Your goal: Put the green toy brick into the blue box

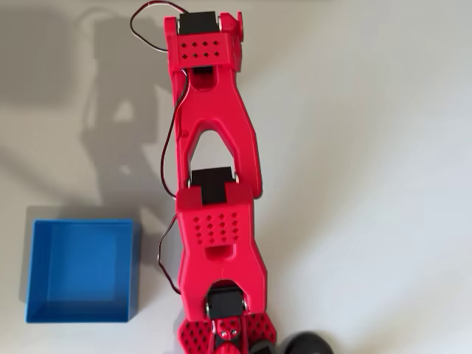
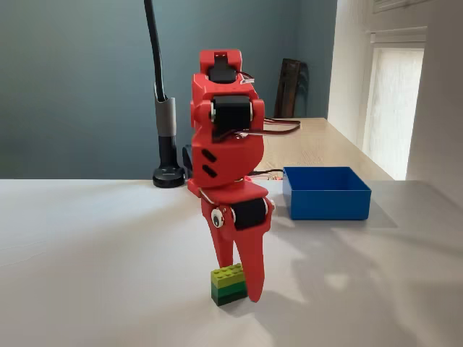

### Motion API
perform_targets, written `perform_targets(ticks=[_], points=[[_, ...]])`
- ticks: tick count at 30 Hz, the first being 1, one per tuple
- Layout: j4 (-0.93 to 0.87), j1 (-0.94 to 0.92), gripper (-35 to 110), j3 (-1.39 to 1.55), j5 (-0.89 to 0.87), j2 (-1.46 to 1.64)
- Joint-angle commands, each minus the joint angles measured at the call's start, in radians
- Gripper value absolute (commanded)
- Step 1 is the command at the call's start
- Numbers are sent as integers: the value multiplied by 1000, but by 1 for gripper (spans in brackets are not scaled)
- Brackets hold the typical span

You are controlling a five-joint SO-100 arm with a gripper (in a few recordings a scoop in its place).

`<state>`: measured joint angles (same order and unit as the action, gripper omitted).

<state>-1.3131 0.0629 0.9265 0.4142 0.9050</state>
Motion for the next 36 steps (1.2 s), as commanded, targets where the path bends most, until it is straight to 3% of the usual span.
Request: perform_targets(ticks=[1, 5, 9, 22, 31, 36], points=[[-21, 5, 23, -95, 15, 6], [-21, -2, 21, -126, 18, -29], [-21, -8, 0, -160, 15, -57], [-25, -11, 0, -169, -5, -51], [-120, 17, 0, -156, -69, -38], [-155, 71, 0, -161, -92, 115]])
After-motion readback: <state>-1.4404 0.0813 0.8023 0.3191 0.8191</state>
